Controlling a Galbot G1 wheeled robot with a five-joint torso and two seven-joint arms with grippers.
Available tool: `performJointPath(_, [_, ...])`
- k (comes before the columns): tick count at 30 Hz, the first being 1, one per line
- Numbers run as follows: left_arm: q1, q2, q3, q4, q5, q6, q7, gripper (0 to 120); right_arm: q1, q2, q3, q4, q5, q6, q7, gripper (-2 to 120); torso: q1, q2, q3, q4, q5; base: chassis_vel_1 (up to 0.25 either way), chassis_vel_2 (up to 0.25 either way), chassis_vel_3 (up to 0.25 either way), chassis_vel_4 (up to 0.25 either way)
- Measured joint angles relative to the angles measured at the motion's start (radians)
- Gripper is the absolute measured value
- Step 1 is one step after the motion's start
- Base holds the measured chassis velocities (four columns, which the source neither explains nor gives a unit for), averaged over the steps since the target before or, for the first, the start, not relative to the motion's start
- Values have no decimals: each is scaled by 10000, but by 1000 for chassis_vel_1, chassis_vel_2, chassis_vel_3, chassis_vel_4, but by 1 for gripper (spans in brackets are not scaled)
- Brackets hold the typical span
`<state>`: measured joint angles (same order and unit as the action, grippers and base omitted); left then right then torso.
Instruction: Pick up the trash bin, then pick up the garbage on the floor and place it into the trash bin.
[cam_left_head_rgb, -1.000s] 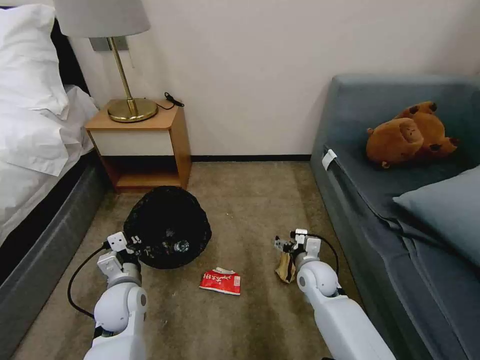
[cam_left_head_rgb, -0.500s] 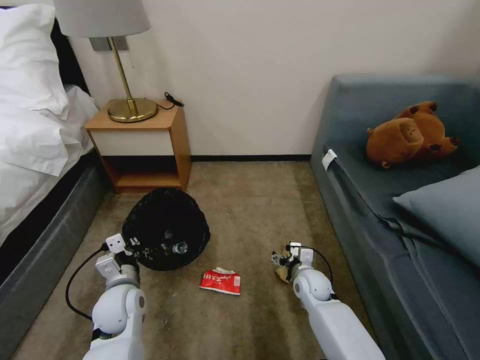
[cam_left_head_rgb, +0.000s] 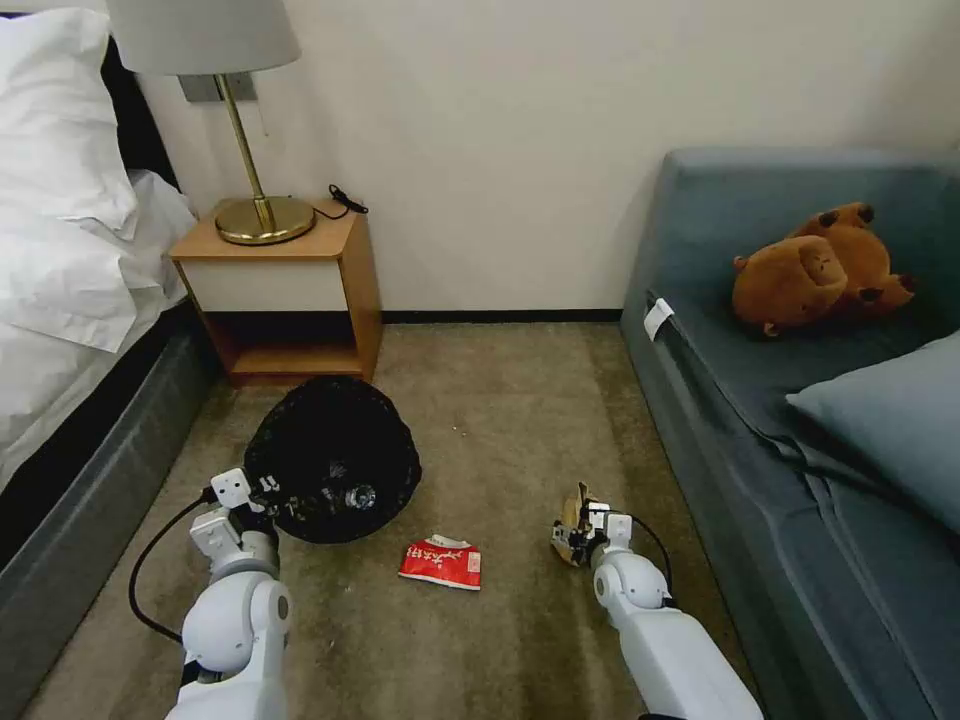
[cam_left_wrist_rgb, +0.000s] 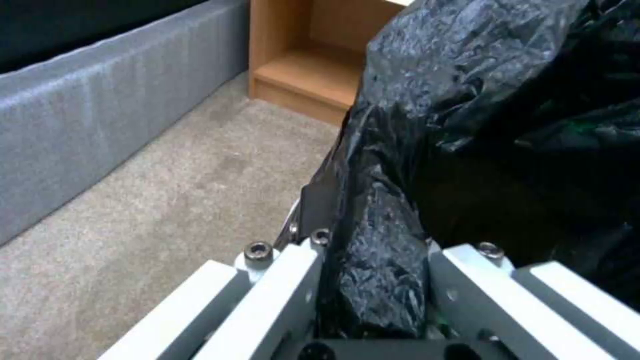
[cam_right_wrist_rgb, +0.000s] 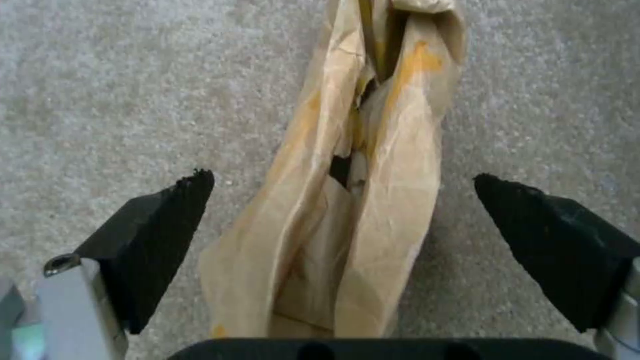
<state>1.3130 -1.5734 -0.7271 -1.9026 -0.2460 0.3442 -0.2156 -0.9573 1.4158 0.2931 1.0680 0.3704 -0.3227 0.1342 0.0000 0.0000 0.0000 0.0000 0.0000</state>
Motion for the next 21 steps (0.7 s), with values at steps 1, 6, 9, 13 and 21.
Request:
performJointPath(1, [-6, -10, 21, 0, 12, 0, -1, 2, 0, 15, 20, -66, -56, 105, -60, 100, 0, -1, 0, 0, 0, 0, 0, 0, 0])
performJointPath(6, [-28, -19, 29, 7, 36, 1, -9, 2, -7, 40, 105, -153, -244, 307, -324, 100, 0, 0, 0, 0, 0, 0, 0, 0, 0])
performJointPath(9, [-40, -18, 14, 17, 36, 1, -11, 2, -9, 45, 135, -181, -255, 371, -423, 98, 0, 0, 0, 0, 0, 0, 0, 0, 0])
performJointPath(13, [-40, -16, -2, 16, 34, 1, -12, 2, -7, 69, 144, -273, -301, 549, -449, 83, 0, 0, 0, 0, 0, 0, 0, 0, 0])
performJointPath(21, [-75, -21, -6, 15, 25, 1, -12, 2, -25, 126, 161, -369, -409, 724, -458, 57, 0, 0, 0, 0, 0, 0, 0, 0, 0])
